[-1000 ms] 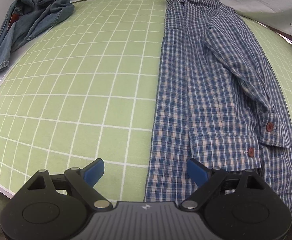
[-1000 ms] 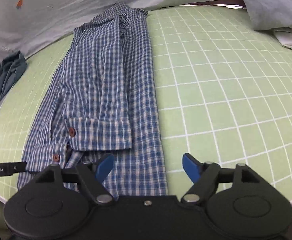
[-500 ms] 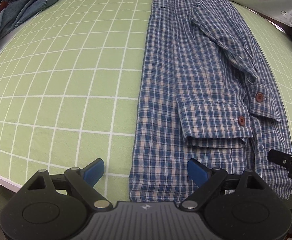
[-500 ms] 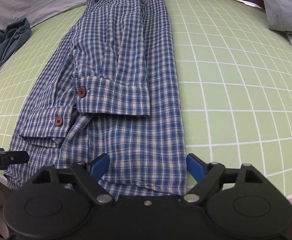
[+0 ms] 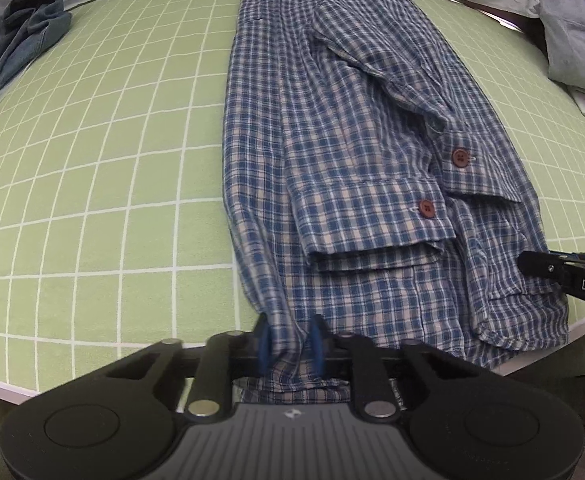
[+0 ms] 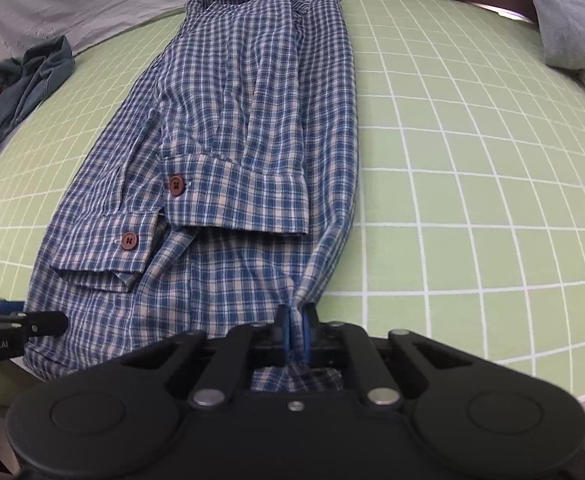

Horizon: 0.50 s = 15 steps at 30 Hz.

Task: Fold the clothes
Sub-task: 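Pinch the shirt hem with both grippers and fold it toward the collar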

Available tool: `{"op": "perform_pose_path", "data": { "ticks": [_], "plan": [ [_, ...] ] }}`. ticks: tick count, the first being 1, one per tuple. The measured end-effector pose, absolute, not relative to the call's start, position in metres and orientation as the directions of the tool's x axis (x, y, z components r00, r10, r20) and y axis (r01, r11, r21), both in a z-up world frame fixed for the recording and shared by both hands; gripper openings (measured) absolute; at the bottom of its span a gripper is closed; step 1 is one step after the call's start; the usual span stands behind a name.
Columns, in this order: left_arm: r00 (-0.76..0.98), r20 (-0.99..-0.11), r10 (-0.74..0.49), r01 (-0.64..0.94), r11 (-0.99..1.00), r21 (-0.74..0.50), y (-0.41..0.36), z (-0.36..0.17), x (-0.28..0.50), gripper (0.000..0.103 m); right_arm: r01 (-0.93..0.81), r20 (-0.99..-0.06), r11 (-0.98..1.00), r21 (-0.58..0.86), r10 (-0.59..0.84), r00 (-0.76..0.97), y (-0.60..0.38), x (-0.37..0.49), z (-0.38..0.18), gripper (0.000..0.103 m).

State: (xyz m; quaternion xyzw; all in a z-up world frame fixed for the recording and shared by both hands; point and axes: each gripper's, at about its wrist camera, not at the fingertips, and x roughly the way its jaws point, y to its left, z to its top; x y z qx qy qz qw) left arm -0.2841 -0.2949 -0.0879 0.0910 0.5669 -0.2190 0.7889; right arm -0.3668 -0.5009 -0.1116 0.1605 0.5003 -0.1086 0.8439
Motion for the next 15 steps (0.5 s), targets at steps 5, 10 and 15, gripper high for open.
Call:
{"op": "perform_pose_path", "data": {
  "ticks": [5, 10, 15],
  "plan": [
    [0.237, -0.922, -0.306, 0.363, 0.908, -0.208, -0.284, -0.076, -0.266, 0.004, 0.384, -0.853, 0.885, 0.264, 0.028, 0.521, -0.52, -0.369, -0.098, 0.003],
    [0.299, -0.86, -0.413, 0.315, 0.894, -0.319, -0.285, -0.033, -0.238, 0.004, 0.354, -0.78, 0.869, 0.345, 0.056, 0.623, -0.541, -0.359, -0.059, 0.003],
    [0.386, -0.792, -0.473, 0.287, 0.878, -0.384, -0.304, -0.004, -0.199, 0.004, 0.327, -0.694, 0.847, 0.419, 0.066, 0.717, -0.563, -0.333, -0.027, 0.003]
  ]
}}
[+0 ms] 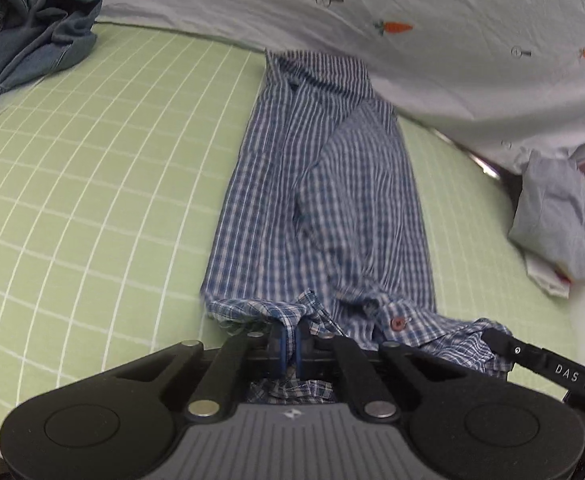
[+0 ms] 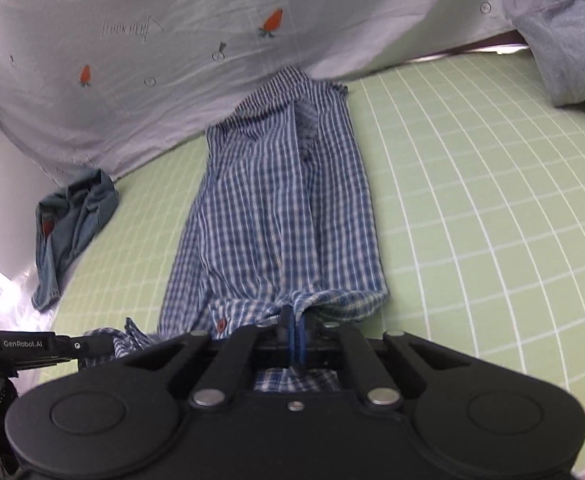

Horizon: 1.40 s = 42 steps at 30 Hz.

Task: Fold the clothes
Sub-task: 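Pinch the shirt hem with both grippers and fold it toward the collar, then open both grippers and withdraw them from the folded shirt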

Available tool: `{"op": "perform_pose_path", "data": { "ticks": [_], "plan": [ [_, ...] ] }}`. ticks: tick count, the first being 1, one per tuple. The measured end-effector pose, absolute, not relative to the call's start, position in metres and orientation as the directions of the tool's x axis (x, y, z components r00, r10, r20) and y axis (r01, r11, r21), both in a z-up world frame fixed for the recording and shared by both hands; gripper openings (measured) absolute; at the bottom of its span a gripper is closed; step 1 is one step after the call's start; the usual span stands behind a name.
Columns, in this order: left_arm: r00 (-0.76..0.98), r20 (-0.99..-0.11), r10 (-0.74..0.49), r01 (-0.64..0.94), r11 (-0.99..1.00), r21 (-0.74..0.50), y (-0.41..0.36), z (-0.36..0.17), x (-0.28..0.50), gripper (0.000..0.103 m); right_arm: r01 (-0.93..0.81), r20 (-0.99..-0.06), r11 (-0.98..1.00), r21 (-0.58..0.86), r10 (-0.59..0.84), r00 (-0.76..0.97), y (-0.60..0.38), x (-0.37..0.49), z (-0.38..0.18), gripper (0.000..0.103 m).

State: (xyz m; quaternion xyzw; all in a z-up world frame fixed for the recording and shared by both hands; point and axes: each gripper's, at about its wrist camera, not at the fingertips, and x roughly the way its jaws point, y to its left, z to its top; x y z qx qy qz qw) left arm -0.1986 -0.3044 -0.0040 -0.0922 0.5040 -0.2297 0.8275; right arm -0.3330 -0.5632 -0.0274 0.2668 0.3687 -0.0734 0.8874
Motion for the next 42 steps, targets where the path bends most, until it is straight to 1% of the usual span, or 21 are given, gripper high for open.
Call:
{"op": "perform_pose_path", "data": {
  "ticks": [6, 9, 12, 15, 18, 19, 22, 23, 25, 26, 28, 29, 30, 31, 32, 34, 37, 39, 42],
  "plan": [
    [0.46, -0.746, -0.481, 0.284, 0.876, -0.39, -0.33, 0.011, -0.141, 0.004, 0.35, -0.64, 0.815, 0.461, 0.033, 0.767, -0.592, -0.276, -0.022, 0.003],
    [0.471, -0.743, -0.475, 0.265, 0.88, -0.395, -0.339, 0.007, -0.107, 0.004, 0.364, -0.643, 0.81, 0.459, 0.019, 0.766, -0.605, -0.25, -0.03, 0.003],
    [0.458, -0.761, -0.46, 0.247, 0.888, -0.388, -0.348, -0.009, -0.076, 0.004, 0.383, -0.673, 0.813, 0.439, 0.015, 0.74, -0.614, -0.223, -0.05, 0.003],
    [0.424, -0.794, -0.435, 0.227, 0.9, -0.372, -0.358, -0.038, -0.049, 0.005, 0.409, -0.72, 0.811, 0.419, 0.022, 0.693, -0.621, -0.196, -0.078, 0.003],
    [0.362, -0.84, -0.405, 0.158, 0.914, -0.373, -0.359, -0.067, -0.027, 0.006, 0.45, -0.768, 0.795, 0.406, 0.03, 0.64, -0.624, -0.174, -0.101, 0.004],
    [0.351, -0.843, -0.408, 0.149, 0.913, -0.38, -0.359, -0.073, -0.023, 0.006, 0.455, -0.777, 0.796, 0.4, 0.031, 0.629, -0.623, -0.169, -0.105, 0.004],
    [0.351, -0.844, -0.406, 0.162, 0.914, -0.373, -0.362, -0.077, -0.019, 0.008, 0.439, -0.798, 0.822, 0.362, 0.03, 0.601, -0.621, -0.16, -0.112, 0.005],
    [0.353, -0.843, -0.405, 0.161, 0.914, -0.371, -0.362, -0.078, -0.018, 0.01, 0.439, -0.804, 0.825, 0.357, 0.032, 0.594, -0.621, -0.158, -0.113, 0.005],
    [0.36, -0.841, -0.404, 0.151, 0.915, -0.375, -0.361, -0.076, -0.017, 0.01, 0.449, -0.805, 0.817, 0.362, 0.031, 0.592, -0.624, -0.156, -0.112, 0.007],
    [0.362, -0.841, -0.403, 0.144, 0.915, -0.376, -0.36, -0.075, -0.016, 0.013, 0.456, -0.799, 0.809, 0.371, 0.028, 0.6, -0.627, -0.157, -0.109, 0.01],
    [0.387, -0.835, -0.392, 0.12, 0.919, -0.375, -0.356, -0.068, -0.017, 0.028, 0.468, -0.78, 0.797, 0.382, 0.007, 0.626, -0.631, -0.159, -0.1, 0.021],
    [0.419, -0.827, -0.374, 0.105, 0.925, -0.365, -0.353, -0.062, -0.018, 0.047, 0.47, -0.76, 0.797, 0.38, -0.021, 0.65, -0.632, -0.163, -0.092, 0.034],
    [0.455, -0.818, -0.352, 0.088, 0.932, -0.351, -0.349, -0.056, -0.02, 0.074, 0.471, -0.738, 0.8, 0.371, -0.053, 0.672, -0.633, -0.167, -0.083, 0.04],
    [0.485, -0.81, -0.33, 0.071, 0.938, -0.339, -0.344, -0.05, -0.023, 0.084, 0.471, -0.716, 0.807, 0.357, -0.088, 0.693, -0.633, -0.173, -0.074, 0.041],
    [0.512, -0.802, -0.307, 0.053, 0.943, -0.327, -0.338, -0.045, -0.027, 0.089, 0.474, -0.701, 0.812, 0.341, -0.116, 0.704, -0.634, -0.178, -0.066, 0.042],
    [0.565, -0.783, -0.261, 0.017, 0.952, -0.305, -0.326, -0.036, -0.034, 0.089, 0.486, -0.686, 0.821, 0.298, -0.17, 0.708, -0.634, -0.188, -0.056, 0.043],
    [0.571, -0.788, -0.229, -0.01, 0.958, -0.286, -0.309, -0.036, -0.044, 0.089, 0.5, -0.703, 0.839, 0.214, -0.223, 0.675, -0.63, -0.202, -0.055, 0.044],
    [0.552, -0.805, -0.219, -0.006, 0.964, -0.267, -0.303, -0.043, -0.051, 0.09, 0.507, -0.723, 0.84, 0.195, -0.225, 0.653, -0.627, -0.209, -0.063, 0.044],
    [0.493, -0.84, -0.226, 0.015, 0.968, -0.252, -0.302, -0.059, -0.061, 0.09, 0.515, -0.757, 0.828, 0.22, -0.188, 0.626, -0.623, -0.216, -0.078, 0.045]
  ]
}}
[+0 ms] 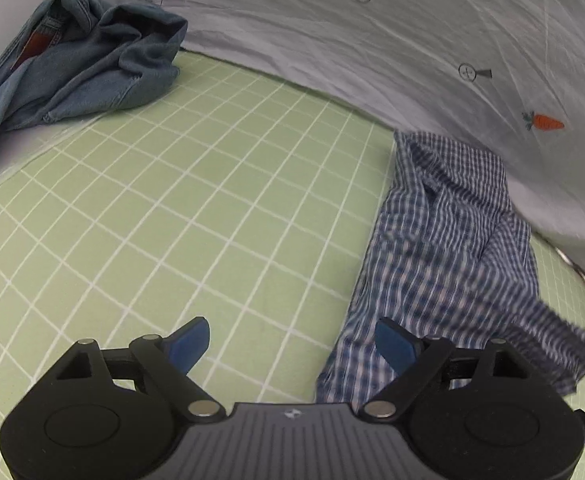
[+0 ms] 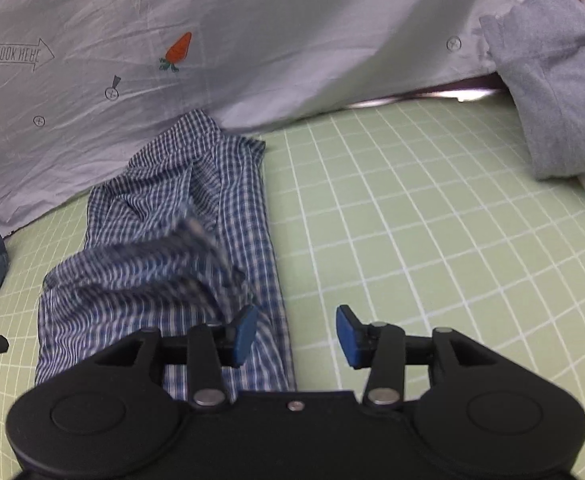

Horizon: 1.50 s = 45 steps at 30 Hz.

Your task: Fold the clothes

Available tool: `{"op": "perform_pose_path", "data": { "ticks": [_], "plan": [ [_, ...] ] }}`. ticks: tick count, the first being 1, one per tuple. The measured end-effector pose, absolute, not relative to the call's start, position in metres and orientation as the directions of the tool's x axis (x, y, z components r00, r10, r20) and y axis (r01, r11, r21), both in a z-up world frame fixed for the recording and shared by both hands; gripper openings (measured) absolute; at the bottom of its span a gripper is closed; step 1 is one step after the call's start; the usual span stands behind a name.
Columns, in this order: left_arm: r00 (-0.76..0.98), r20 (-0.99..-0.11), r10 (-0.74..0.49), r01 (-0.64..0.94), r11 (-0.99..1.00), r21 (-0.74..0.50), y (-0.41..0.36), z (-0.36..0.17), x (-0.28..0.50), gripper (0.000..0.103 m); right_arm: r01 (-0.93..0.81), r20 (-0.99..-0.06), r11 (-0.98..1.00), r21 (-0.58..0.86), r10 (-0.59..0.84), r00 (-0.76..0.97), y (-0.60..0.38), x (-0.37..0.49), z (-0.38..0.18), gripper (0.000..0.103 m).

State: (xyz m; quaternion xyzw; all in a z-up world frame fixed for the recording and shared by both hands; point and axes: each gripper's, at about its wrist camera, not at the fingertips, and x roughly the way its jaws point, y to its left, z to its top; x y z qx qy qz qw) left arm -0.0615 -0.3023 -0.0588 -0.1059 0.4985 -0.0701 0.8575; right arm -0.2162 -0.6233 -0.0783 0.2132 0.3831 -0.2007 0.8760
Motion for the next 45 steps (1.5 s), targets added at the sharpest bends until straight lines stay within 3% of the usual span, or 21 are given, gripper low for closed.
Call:
{"op": "perform_pose_path", "data": {
  "ticks": [10, 18, 25, 35, 45],
  "plan": [
    [0.417, -0.876, -0.243, 0.19, 0.966, -0.177, -0.339, -0.081, -0.072, 0.09, 0.458, -0.787, 0.858, 0.234, -0.109, 0.607, -0.608, -0.191, -0.095, 0.056],
    [0.423, -0.88, -0.218, 0.198, 0.969, -0.145, -0.356, -0.092, -0.039, 0.09, 0.45, -0.817, 0.874, 0.185, -0.118, 0.565, -0.61, -0.137, -0.106, 0.057],
    [0.443, -0.878, -0.181, 0.179, 0.977, -0.111, -0.371, -0.095, 0.0, 0.09, 0.51, -0.8, 0.848, 0.142, -0.206, 0.564, -0.631, -0.11, -0.108, 0.057],
    [0.359, -0.904, -0.232, 0.14, 0.971, -0.193, -0.343, -0.094, -0.034, 0.09, 0.518, -0.804, 0.809, 0.279, -0.098, 0.586, -0.626, -0.171, -0.105, 0.078],
    [0.317, -0.9, -0.298, 0.075, 0.954, -0.29, -0.314, -0.09, -0.074, 0.091, 0.501, -0.833, 0.817, 0.285, -0.048, 0.552, -0.607, -0.194, -0.119, 0.078]
  ]
}}
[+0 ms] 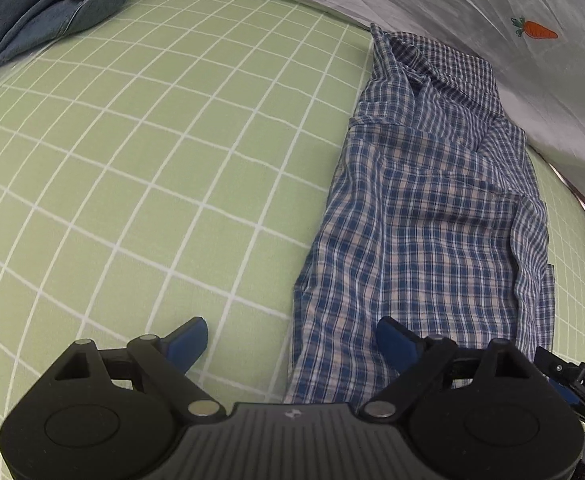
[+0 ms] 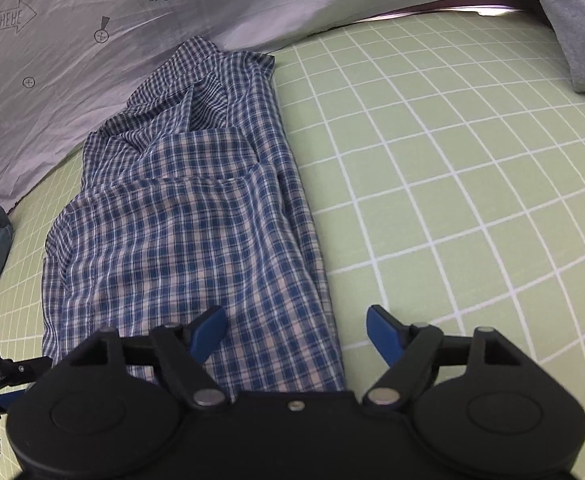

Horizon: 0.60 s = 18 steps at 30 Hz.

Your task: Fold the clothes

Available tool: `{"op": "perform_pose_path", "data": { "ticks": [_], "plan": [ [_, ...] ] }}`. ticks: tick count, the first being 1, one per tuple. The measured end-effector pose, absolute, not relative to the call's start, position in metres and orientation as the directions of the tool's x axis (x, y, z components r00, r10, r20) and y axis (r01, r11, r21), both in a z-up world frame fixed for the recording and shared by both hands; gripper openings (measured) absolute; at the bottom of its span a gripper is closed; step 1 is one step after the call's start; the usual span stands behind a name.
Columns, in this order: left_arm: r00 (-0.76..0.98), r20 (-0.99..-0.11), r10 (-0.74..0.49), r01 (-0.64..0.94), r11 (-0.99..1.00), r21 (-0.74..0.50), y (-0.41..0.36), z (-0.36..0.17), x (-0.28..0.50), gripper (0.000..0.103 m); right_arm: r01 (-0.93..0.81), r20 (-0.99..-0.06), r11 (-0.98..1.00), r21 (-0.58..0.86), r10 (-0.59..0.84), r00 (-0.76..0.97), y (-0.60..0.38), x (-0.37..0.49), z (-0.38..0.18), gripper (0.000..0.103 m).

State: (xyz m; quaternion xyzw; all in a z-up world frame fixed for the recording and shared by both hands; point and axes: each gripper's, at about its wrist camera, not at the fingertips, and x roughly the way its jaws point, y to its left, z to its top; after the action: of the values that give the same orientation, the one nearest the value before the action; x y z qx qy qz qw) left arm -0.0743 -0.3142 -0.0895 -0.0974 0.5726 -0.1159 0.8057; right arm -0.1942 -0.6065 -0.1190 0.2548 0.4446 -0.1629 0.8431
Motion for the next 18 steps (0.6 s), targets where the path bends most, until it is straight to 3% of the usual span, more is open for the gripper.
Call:
{"op": "perform_pose_path", "data": {
  "ticks": [5, 7, 9, 10, 11, 12, 18],
  "plan": [
    [0.32, -0.863, -0.391, 0.038, 0.916, -0.4, -0.304, -0.09, -0.09, 0.089, 0.442, -0.834, 0.861, 0.252, -0.038, 0.55, -0.592, -0.197, -0.119, 0.077],
    [0.322, -0.838, -0.44, 0.023, 0.889, -0.457, -0.301, -0.091, -0.095, 0.072, 0.386, -0.836, 0.899, 0.209, -0.04, 0.547, -0.583, -0.197, -0.118, 0.059],
    [0.335, -0.815, -0.472, 0.026, 0.87, -0.493, -0.302, -0.091, -0.098, 0.045, 0.343, -0.833, 0.914, 0.216, -0.011, 0.553, -0.579, -0.198, -0.116, 0.007],
    [0.351, -0.811, -0.468, 0.04, 0.873, -0.486, -0.304, -0.089, -0.099, 0.037, 0.333, -0.826, 0.911, 0.243, 0.015, 0.563, -0.578, -0.2, -0.116, 0.005],
    [0.357, -0.813, -0.46, 0.064, 0.88, -0.47, -0.307, -0.087, -0.101, 0.013, 0.322, -0.818, 0.908, 0.27, 0.04, 0.574, -0.578, -0.203, -0.116, 0.005],
    [0.361, -0.816, -0.452, 0.09, 0.887, -0.452, -0.31, -0.084, -0.103, 0.008, 0.316, -0.813, 0.905, 0.284, 0.053, 0.579, -0.576, -0.206, -0.115, 0.004],
    [0.358, -0.8, -0.481, 0.137, 0.875, -0.465, -0.288, -0.076, -0.141, 0.005, 0.344, -0.788, 0.872, 0.348, 0.073, 0.611, -0.575, -0.259, -0.107, 0.004]
  ]
}}
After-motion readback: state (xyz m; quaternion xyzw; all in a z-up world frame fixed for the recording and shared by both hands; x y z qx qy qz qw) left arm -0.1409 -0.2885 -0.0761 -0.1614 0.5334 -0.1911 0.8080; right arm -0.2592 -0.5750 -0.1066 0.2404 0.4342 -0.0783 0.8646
